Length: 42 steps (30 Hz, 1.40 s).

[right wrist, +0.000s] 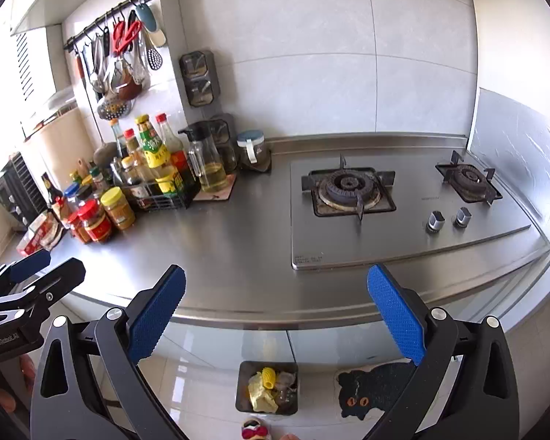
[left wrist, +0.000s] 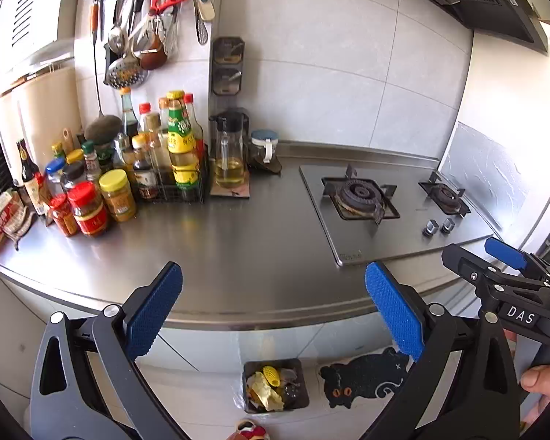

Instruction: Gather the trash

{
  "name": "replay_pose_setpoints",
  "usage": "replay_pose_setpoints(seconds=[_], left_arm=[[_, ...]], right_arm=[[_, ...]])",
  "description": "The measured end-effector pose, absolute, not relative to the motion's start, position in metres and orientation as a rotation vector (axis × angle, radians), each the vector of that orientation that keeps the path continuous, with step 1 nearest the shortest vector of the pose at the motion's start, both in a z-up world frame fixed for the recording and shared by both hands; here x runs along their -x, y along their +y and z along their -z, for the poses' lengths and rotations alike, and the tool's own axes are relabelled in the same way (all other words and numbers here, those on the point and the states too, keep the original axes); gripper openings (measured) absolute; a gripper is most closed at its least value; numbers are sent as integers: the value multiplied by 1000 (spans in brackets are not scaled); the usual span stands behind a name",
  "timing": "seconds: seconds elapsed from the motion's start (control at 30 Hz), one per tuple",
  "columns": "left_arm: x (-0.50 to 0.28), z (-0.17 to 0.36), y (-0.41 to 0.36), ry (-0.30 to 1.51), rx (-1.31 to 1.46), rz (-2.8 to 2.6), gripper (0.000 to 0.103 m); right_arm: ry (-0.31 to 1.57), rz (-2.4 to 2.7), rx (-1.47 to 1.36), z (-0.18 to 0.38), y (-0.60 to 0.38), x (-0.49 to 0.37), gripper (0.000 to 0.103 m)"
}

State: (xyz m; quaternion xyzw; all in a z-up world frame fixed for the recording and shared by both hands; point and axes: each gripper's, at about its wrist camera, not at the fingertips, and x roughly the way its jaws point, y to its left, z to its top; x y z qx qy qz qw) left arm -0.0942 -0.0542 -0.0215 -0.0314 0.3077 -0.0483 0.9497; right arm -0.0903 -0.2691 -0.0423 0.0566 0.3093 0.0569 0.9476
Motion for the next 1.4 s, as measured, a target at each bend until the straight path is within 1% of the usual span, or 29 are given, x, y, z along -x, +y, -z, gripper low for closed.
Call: replay_pose_setpoints(seconds=[0.1, 0.23, 0.47, 1.27, 1.4], left_arm=[[98, 4, -51, 566, 39, 42, 95], [98, -10, -45, 530, 41, 23, 95], [95, -14, -43, 517, 51, 24, 95], [87, -11, -43, 520, 51, 22, 95], [89, -12, -45, 506, 14, -14, 95]], right_arm=[[600, -107, -92, 27, -264, 92, 100], [569, -94, -101, 12, -262, 95, 100], [521, -75, -65, -4, -253, 97, 100], [528, -60, -42, -1, -242, 82, 100], [527, -63, -42, -1, -240, 82, 100]])
